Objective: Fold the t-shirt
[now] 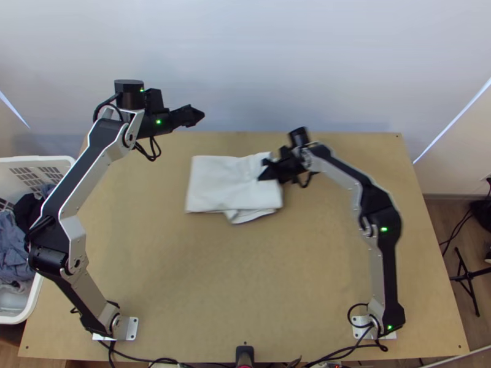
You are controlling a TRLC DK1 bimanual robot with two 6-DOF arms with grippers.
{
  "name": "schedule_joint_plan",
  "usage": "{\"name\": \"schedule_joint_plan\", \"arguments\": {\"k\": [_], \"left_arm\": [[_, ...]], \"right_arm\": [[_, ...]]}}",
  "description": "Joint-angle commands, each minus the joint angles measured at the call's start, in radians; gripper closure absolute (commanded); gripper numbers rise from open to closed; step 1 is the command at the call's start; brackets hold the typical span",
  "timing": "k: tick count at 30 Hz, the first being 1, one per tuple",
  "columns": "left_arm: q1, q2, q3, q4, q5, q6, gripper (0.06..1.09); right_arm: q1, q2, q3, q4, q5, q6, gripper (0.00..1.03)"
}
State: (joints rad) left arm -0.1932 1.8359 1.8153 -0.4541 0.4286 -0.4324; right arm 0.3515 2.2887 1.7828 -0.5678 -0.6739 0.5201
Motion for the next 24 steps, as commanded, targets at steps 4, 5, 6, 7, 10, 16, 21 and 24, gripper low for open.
{"name": "schedule_joint_plan", "arguments": {"k": [4,5,6,7,10,16,21,24], "left_arm": [[0.029,-0.006,-0.024,0.005,0.001,0.017,0.1],[0.029,-0.006,-0.024,0.005,0.001,0.017,0.1],[0.029,-0.004,-0.024,0.008,0.001,0.017,0.1],[0.029,-0.004,-0.024,0.009,0.001,0.017,0.1],[0.029,-0.003,-0.024,0.011,0.001,0.018,0.1],[0.023,0.0,-0.016,0.02,0.002,0.017,0.1],[0.017,0.003,0.003,0.02,0.002,0.015,0.1],[0.017,0.002,0.009,0.018,0.004,0.015,0.1]], "right_arm": [[-0.332,-0.19,-0.2,-0.009,-0.003,-0.134,1.0],[-0.376,-0.204,-0.214,-0.01,-0.003,-0.147,1.0],[-0.419,-0.218,-0.224,-0.017,-0.003,-0.161,1.0],[-0.459,-0.233,-0.235,-0.021,-0.003,-0.172,1.0],[-0.571,-0.27,-0.264,-0.023,-0.003,-0.193,1.0],[-0.724,-0.328,-0.315,-0.024,-0.001,-0.196,1.0],[-0.793,-0.339,-0.347,-0.024,0.066,-0.19,1.0],[-0.829,-0.347,-0.37,-0.006,0.092,-0.187,1.0]]}}
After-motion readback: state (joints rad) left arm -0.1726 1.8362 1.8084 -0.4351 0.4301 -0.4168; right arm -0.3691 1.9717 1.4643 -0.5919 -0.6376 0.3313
